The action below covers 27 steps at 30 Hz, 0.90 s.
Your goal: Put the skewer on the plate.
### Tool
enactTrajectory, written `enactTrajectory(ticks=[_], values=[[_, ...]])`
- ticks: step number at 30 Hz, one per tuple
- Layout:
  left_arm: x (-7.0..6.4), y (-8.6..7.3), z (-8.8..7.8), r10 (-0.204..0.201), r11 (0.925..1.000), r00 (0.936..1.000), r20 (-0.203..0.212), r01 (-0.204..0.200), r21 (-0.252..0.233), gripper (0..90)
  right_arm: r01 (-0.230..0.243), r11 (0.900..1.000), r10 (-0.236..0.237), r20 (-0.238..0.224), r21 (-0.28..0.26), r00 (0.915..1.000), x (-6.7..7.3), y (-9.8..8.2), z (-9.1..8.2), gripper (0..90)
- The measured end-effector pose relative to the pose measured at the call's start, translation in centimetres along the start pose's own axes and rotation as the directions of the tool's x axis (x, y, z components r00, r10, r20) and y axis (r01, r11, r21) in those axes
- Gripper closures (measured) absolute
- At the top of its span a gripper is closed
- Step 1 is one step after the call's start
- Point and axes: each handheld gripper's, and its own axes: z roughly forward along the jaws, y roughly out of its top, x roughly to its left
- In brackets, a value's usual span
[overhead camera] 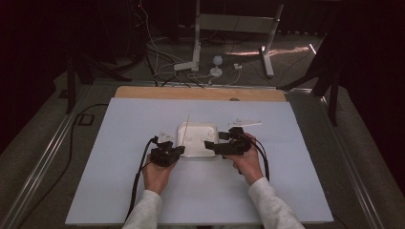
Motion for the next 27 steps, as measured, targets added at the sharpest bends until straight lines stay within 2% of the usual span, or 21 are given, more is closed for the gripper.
enactTrajectory(ticks=[16,27], values=[[0.3,-0.1,1.7,-0.033,0.9975,0.9991,-0.028,0.035,0.062,88.4,-0.017,1.000,0.017,0.000,-0.022,0.9999,-0.4,-0.2,-0.9,19.2],[0.2,-0.2,2.4,-0.025,0.9961,0.9991,-0.034,0.028,0.083,84.8,-0.007,1.000,0.007,0.002,-0.023,1.0000,-0.4,-0.2,-1.1,19.4]])
